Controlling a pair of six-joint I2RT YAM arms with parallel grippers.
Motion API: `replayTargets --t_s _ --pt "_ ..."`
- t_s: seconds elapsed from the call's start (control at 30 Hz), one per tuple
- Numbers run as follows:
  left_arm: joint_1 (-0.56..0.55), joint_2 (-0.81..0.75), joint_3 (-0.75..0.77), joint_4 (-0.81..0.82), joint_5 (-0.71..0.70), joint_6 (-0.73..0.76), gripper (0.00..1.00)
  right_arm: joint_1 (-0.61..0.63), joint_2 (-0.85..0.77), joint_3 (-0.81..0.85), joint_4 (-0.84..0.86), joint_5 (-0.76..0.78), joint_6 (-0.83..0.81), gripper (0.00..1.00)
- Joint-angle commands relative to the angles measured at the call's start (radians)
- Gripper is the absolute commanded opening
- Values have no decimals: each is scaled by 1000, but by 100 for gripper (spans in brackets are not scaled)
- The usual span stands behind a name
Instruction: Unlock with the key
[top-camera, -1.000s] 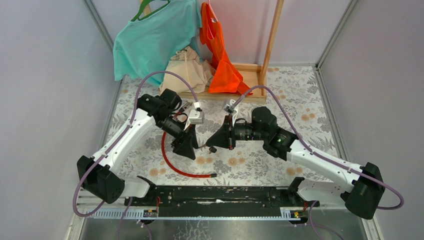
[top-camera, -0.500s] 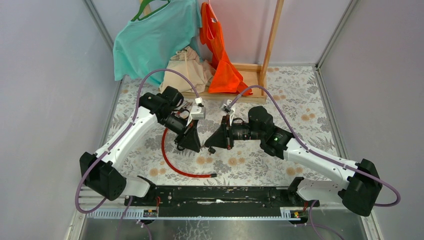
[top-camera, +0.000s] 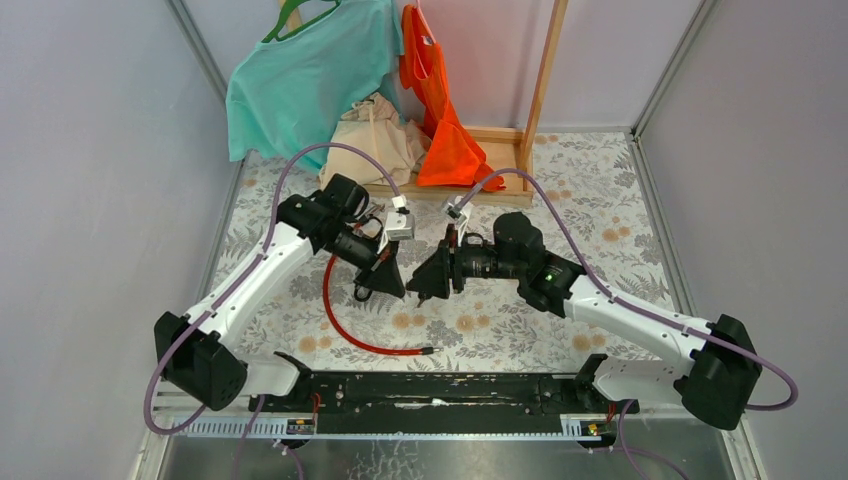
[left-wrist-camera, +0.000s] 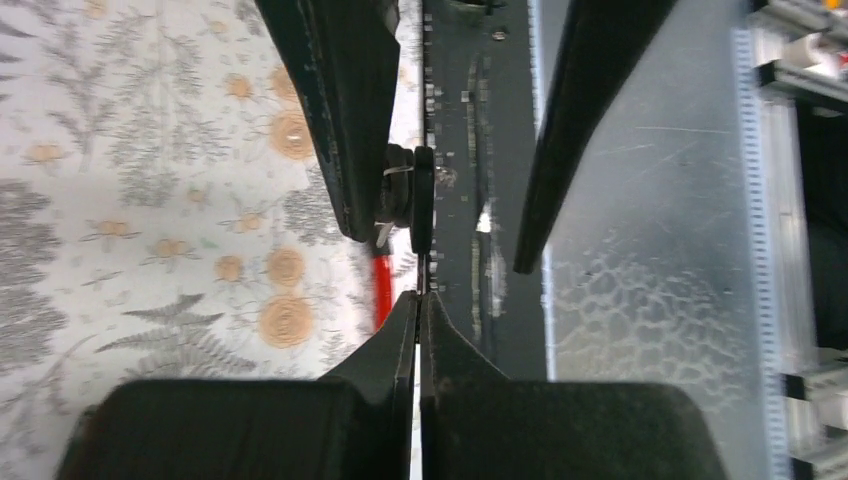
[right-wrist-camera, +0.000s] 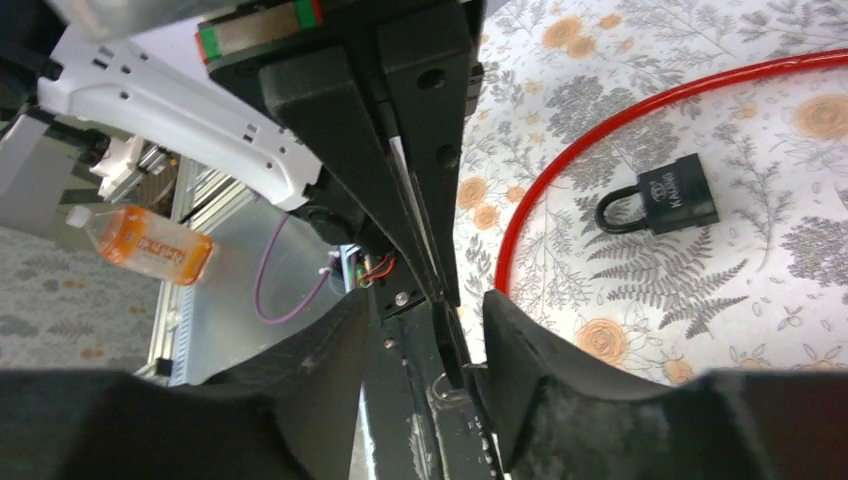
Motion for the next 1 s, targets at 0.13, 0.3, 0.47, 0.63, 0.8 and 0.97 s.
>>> replayTargets --t_s 0.13,0.3,0.47,0.63,0.8,0.97 --pt "-17 -114 21 153 -393 94 0 -55 -59 17 54 87 170 73" --pt "-86 -226 33 182 -616 301 0 -97 -61 15 59 109 270 77" --pt "-210 -381 -53 324 -769 502 0 -116 1 78 56 67 349 77" --pt "-310 -601 -273 598 -852 736 0 -115 57 81 169 4 446 77" --pt "-322 -806 -572 952 -865 1121 0 -115 116 31 394 -63 599 76" --pt "-322 -871 -694 1129 -854 1259 0 -116 170 -7 558 -111 715 72"
